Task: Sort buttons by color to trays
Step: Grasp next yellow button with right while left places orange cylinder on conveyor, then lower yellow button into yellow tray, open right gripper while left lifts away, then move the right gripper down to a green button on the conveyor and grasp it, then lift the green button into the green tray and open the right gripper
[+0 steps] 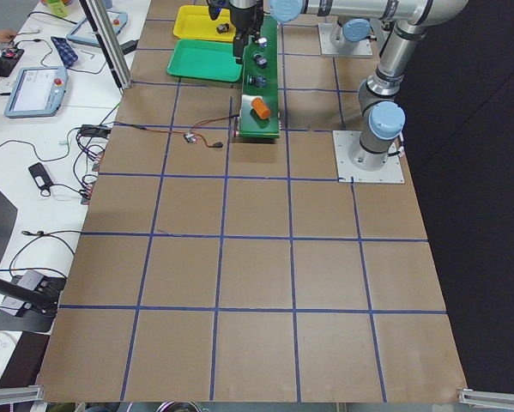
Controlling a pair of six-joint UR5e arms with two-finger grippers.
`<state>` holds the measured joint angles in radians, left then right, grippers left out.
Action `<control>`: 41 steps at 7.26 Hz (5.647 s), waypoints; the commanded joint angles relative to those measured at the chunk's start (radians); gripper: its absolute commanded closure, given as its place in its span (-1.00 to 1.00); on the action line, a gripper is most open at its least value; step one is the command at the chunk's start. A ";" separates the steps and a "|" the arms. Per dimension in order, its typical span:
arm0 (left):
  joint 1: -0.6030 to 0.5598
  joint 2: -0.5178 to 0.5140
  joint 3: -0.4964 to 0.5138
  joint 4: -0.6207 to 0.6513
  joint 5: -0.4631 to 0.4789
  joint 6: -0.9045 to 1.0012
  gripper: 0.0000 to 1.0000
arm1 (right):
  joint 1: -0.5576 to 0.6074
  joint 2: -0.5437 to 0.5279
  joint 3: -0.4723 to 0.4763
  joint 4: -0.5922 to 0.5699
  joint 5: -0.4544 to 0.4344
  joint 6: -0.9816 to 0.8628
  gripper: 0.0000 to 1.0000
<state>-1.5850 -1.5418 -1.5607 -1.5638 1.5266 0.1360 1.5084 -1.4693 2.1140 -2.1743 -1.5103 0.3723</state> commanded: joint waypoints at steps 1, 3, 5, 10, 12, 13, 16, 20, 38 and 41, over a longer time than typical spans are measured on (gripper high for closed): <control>-0.006 0.035 0.002 0.028 0.003 -0.064 -1.00 | -0.004 -0.005 -0.041 0.017 0.007 -0.013 1.00; -0.007 0.048 -0.028 0.059 0.000 -0.084 -1.00 | -0.011 0.023 -0.162 0.099 0.007 -0.048 1.00; -0.006 0.068 -0.041 0.073 0.007 -0.085 -1.00 | -0.121 0.152 -0.318 0.129 0.019 -0.152 0.94; 0.016 0.069 -0.019 -0.038 0.004 -0.068 -1.00 | -0.249 0.371 -0.565 0.122 0.105 -0.558 -0.99; 0.007 0.069 -0.057 0.011 0.006 -0.069 -1.00 | -0.243 0.338 -0.553 0.136 0.101 -0.579 -1.00; 0.016 0.081 -0.068 0.027 0.006 -0.068 -1.00 | -0.220 0.273 -0.527 0.149 0.096 -0.570 -1.00; 0.007 0.058 -0.071 0.134 0.009 -0.070 -1.00 | -0.084 0.030 -0.268 0.177 0.087 -0.555 -1.00; 0.019 0.053 0.043 -0.040 0.014 -0.087 -1.00 | -0.030 -0.131 -0.039 0.160 0.065 -0.085 -1.00; 0.016 0.063 -0.004 0.004 0.006 -0.070 -1.00 | -0.033 -0.083 0.086 -0.019 0.016 0.122 1.00; 0.016 0.063 -0.004 0.004 0.006 -0.070 -1.00 | -0.030 -0.018 -0.096 -0.005 0.041 0.117 0.88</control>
<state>-1.5693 -1.4787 -1.5646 -1.5601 1.5324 0.0660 1.4771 -1.5350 2.1120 -2.1829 -1.4797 0.4909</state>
